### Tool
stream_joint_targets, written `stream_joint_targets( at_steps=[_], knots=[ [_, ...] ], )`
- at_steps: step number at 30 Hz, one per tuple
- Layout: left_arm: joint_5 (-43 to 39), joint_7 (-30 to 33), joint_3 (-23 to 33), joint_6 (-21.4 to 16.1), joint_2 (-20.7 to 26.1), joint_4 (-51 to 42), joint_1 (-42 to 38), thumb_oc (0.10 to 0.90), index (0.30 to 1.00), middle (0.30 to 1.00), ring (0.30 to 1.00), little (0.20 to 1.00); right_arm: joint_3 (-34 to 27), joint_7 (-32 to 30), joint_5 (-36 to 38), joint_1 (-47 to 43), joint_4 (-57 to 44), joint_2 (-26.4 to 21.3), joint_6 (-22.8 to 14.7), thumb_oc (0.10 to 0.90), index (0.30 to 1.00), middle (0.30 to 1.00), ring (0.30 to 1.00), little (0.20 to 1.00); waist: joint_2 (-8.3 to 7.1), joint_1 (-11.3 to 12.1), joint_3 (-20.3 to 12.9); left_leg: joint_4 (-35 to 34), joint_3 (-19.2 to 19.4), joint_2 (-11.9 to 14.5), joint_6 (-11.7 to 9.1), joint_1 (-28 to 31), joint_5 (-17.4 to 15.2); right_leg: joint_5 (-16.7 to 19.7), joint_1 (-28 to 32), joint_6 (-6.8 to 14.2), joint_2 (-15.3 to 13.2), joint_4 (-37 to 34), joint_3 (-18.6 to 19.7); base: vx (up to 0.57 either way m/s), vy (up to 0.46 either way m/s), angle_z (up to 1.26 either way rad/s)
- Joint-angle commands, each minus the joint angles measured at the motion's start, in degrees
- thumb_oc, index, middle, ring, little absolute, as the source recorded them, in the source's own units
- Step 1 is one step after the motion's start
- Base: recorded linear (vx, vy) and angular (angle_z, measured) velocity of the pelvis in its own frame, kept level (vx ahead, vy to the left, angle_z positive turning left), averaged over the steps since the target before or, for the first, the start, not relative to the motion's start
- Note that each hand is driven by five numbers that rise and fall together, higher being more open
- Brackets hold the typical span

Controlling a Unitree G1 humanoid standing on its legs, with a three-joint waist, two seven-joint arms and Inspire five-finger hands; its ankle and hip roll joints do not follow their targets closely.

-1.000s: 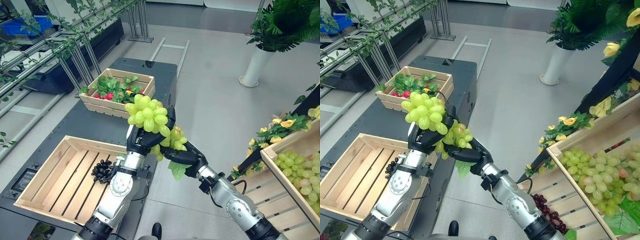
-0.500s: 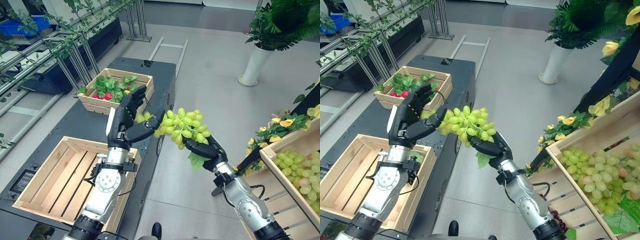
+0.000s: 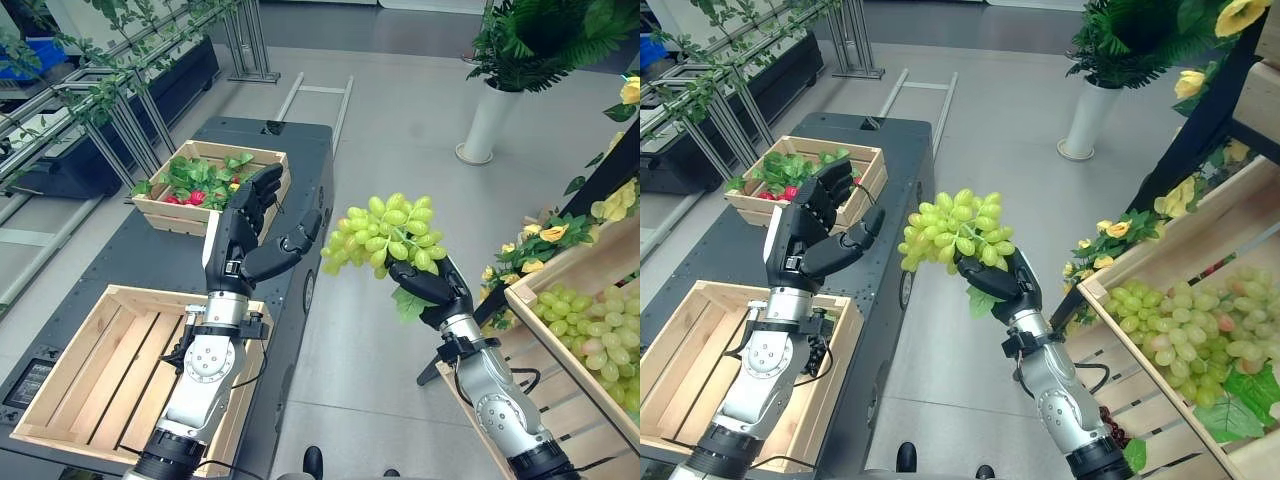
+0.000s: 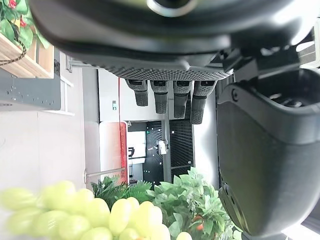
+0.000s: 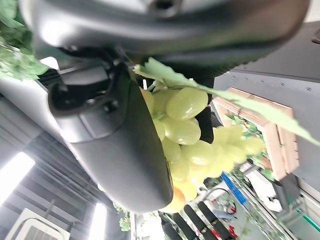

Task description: Pick up the fruits from the basket on one side to the basket on the other side

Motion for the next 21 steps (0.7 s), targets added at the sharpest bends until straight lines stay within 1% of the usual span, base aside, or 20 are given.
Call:
stream_joint_targets(
  at_steps=[1,8,10,13,14,15,16,19,20,21],
  knots=[
    [-1.4,-0.8,0.0,-6.3,0.1,0.4,-7.4,0.800,0.900,0.900,0.900,0.900,-4.8,4.1,2.0,-8.6,-10.4,2.8,-9.5,0.400,0.300,0.300,0.300,0.300,-0.43,-0.1,-4.6,0.1,-1.2,0.7,-1.0,2.0,-6.5,3.1,-2.8,-0.1,-0.2,0.1,0.8,-0.01,0.005,-0.10],
    [-2.6,-1.9,-2.3,-6.0,-0.3,1.0,-9.7,0.800,0.900,0.900,0.900,0.900,-7.5,3.2,5.4,-12.5,-12.8,1.6,-10.5,0.400,0.300,0.300,0.300,0.300,-0.83,-0.9,-4.7,0.1,-0.7,1.1,-1.1,2.2,-6.7,3.3,-3.0,-0.1,0.4,0.1,1.9,-0.03,-0.006,-0.09],
    [-3.3,-2.2,-3.0,-5.6,-0.5,1.2,-10.5,0.800,0.900,0.900,0.900,0.900,-9.4,0.8,5.5,-14.0,-13.9,1.1,-11.0,0.400,0.300,0.300,0.300,0.300,-0.93,-1.5,-4.7,0.1,0.2,1.5,-1.3,2.3,-6.7,3.3,-3.2,-0.2,0.8,0.1,2.7,-0.04,-0.014,-0.12],
    [-3.4,-1.8,-3.7,-5.9,-0.8,1.9,-11.2,0.800,0.900,0.900,0.900,0.900,-10.9,-1.9,5.7,-14.9,-14.3,0.9,-11.5,0.400,0.300,0.300,0.300,0.300,-0.91,-1.9,-4.6,0.1,0.0,1.9,-1.3,2.2,-6.6,3.4,-3.3,-0.3,1.2,0.1,3.2,-0.03,-0.015,-0.23],
    [-3.3,-0.7,-4.4,-5.6,-1.0,2.5,-11.8,0.800,0.900,0.900,0.900,0.900,-12.0,-4.2,5.0,-15.4,-14.7,0.7,-12.2,0.400,0.300,0.300,0.300,0.300,-0.93,-2.4,-4.6,0.1,-0.1,2.0,-1.4,2.1,-6.5,3.5,-3.3,-0.4,1.6,0.1,3.9,-0.02,-0.010,-0.07],
    [-3.3,-0.6,-4.5,-5.6,-1.1,2.6,-11.9,0.800,0.900,0.900,0.900,0.900,-12.2,-4.6,4.9,-15.5,-14.7,0.7,-12.3,0.400,0.300,0.300,0.300,0.300,-0.94,-2.4,-4.6,0.1,-0.1,2.0,-1.4,2.2,-6.5,3.5,-3.4,-0.4,1.6,0.1,4.0,-0.02,-0.017,-0.09],
    [-3.2,0.0,-4.9,-5.6,-1.1,2.9,-12.1,0.800,0.900,0.900,0.900,0.900,-13.4,-6.3,4.3,-16.0,-14.8,0.4,-12.3,0.400,0.300,0.300,0.300,0.300,-0.98,-2.9,-4.5,0.1,0.1,2.0,-1.4,2.3,-6.6,3.5,-3.6,-0.4,1.9,0.1,4.7,-0.04,-0.022,-0.17],
    [-3.5,0.3,-5.0,-6.0,-1.2,3.6,-12.2,0.800,0.900,0.900,0.900,0.900,-14.5,-7.8,3.3,-16.7,-14.9,0.0,-12.3,0.400,0.300,0.300,0.300,0.300,-1.13,-3.0,-4.4,0.1,-0.1,1.8,-1.2,2.1,-6.1,4.0,-4.1,-0.7,2.4,0.1,5.9,-0.02,-0.016,-0.26],
    [-3.5,0.9,-5.1,-6.3,-1.2,4.1,-11.9,0.800,0.900,0.900,0.900,0.900,-15.5,-8.3,2.9,-16.8,-14.8,-0.4,-12.1,0.400,0.300,0.300,0.300,0.300,-1.10,-3.4,-4.3,0.1,-0.8,1.6,-1.1,2.2,-6.1,4.1,-4.0,-0.8,2.8,0.1,7.1,0.01,-0.006,-0.39],
    [-3.5,0.9,-5.1,-6.3,-1.3,4.1,-11.9,0.800,0.900,0.900,0.900,0.900,-15.5,-8.3,2.9,-16.8,-14.8,-0.5,-12.1,0.400,0.300,0.300,0.300,0.300,-1.10,-3.3,-4.2,0.1,-0.7,1.6,-1.1,2.3,-6.1,4.1,-4.0,-0.8,2.8,0.1,7.2,0.01,0.000,-0.52]
  ],
)
